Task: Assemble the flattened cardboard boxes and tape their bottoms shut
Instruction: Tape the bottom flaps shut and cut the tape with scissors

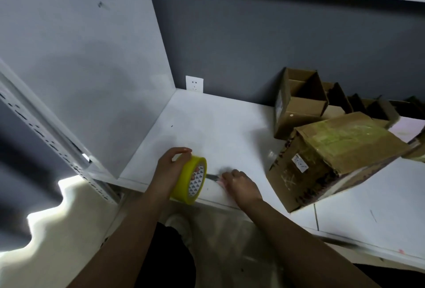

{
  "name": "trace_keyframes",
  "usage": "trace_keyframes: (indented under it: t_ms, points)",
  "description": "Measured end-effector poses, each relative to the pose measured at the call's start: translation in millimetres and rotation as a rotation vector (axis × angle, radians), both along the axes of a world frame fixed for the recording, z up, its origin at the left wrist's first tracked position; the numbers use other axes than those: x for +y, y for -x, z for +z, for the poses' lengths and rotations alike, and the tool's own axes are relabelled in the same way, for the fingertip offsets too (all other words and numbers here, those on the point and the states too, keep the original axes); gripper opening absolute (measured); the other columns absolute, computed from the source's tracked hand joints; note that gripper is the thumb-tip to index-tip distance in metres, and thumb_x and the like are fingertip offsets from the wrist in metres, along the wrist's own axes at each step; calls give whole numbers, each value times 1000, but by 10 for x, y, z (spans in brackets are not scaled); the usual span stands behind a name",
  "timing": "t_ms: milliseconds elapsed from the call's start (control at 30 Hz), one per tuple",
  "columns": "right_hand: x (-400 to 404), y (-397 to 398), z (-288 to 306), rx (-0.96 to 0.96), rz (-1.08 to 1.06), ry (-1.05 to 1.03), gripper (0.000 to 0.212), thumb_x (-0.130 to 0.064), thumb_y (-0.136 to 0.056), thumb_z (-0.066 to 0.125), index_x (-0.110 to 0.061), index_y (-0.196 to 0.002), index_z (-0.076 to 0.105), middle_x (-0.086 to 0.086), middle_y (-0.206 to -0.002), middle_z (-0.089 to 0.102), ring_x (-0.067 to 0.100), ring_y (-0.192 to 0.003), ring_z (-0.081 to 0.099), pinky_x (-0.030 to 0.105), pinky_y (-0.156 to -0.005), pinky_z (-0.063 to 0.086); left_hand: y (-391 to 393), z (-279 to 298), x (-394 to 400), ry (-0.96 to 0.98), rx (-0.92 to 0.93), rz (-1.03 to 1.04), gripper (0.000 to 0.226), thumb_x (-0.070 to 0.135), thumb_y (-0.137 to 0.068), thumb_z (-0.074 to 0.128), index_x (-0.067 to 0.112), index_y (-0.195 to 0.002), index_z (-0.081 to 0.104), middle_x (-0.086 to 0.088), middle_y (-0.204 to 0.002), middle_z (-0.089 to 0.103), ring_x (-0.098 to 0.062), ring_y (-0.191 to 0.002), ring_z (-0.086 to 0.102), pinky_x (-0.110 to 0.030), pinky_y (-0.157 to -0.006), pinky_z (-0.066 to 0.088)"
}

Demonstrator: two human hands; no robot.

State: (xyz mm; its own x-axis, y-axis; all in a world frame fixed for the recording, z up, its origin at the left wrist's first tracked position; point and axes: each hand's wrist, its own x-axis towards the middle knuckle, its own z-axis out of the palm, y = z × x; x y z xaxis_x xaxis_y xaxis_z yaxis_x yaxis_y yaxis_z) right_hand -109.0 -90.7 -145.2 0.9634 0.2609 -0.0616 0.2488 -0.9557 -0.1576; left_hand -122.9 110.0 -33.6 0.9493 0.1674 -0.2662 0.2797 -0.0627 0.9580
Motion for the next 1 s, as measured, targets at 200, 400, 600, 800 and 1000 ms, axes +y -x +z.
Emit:
trace_keyframes:
  t_ms: [200,400,600,800,1000]
  points:
    - [-28,59,53,-49,-44,-256,36,-31,-97,52,-16,-129,57,10,-121,52,27,-113,48,32,-92,43,26,8,-152,-36,-47,-91,13,17,-94,55,21,-101,65,5,-105,60,-10,-85,58,-23,-64,51]
    - [51,166,1024,-128,-256,-1141,13,-19,-93,59,-21,-104,66,-5,-108,57,0,-91,58,14,-72,45,113,53,-319,-107,-132,-245,16,9,-92,57,17,-104,65,11,-94,63,-6,-66,65,-17,-53,49]
    - [-32,229,1117,-22,-132,-1004,25,-16,-80,71,-31,-95,59,-6,-81,64,9,-77,60,34,-73,51,193,50,-434,-128,-180,-375,17,19,-87,63,28,-102,64,-4,-87,70,-19,-72,67,-23,-62,49]
    - [-103,328,1145,-37,-204,-1067,27,-8,-82,68,-30,-91,56,-3,-74,66,11,-75,63,43,-80,52,240,-1,-496,-108,-129,-389,53,35,-75,60,63,-115,41,-10,-89,71,-27,-81,70,-45,-78,56]
    - [-96,418,1180,-51,-146,-1056,25,-6,-92,53,-30,-91,57,-6,-81,65,9,-82,63,28,-70,49,229,17,-521,-147,-157,-298,42,38,-72,61,48,-112,51,-10,-91,68,-21,-86,67,-39,-78,56]
